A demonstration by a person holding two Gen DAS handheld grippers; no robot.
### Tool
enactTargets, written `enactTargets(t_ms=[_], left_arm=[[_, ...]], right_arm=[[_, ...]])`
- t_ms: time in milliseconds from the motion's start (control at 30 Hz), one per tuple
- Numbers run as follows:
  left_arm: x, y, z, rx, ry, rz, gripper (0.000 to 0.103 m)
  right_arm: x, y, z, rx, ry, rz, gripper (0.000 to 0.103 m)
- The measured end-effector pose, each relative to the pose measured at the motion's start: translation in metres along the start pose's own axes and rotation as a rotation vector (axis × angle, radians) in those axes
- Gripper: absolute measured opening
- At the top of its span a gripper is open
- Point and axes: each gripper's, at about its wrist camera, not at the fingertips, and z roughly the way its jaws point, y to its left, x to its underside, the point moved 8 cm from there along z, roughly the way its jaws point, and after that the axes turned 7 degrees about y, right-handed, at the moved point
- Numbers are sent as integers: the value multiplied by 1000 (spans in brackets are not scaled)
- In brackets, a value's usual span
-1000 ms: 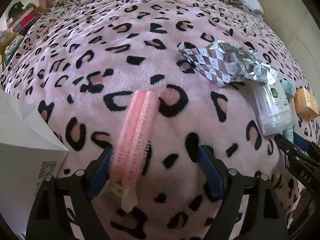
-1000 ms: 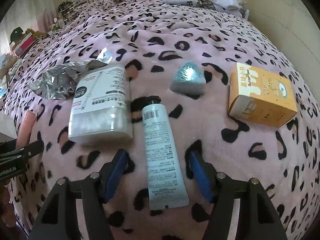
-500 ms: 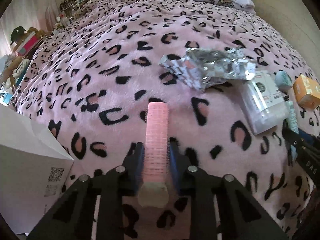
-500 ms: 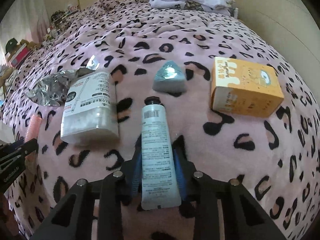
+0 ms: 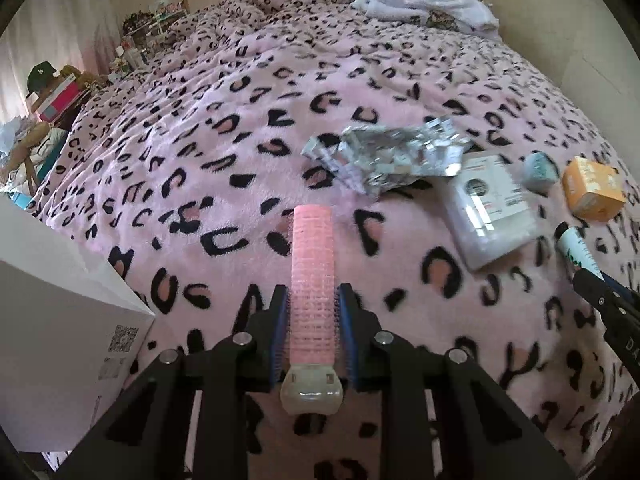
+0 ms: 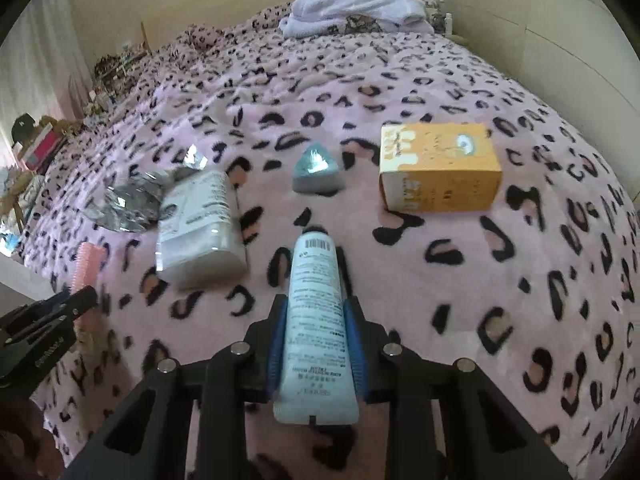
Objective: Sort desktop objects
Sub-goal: 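Carry the hair roller and lotion tube with both tools over the white box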
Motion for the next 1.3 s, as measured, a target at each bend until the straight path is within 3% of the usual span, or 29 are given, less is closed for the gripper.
enactTargets(t_ms=[167,433,633,900,1300], left_arm=[[7,-9,-22,32,-14,4,24],[27,-8,-41,72,1,-14,25],[38,2,-56,88,12,-44,25],[55,22,-78,103,31,-86,25],[60,100,-146,47,-3,-204,25]], right_arm=[[6,7,-26,-17,-25,8,27],[33,4,-23,-51,25,44,27],[37,21,-51,-74,-9,18,27],[38,74,-107,-154,-77,-63,27],[37,162,-164,-253,-132,-188,27]])
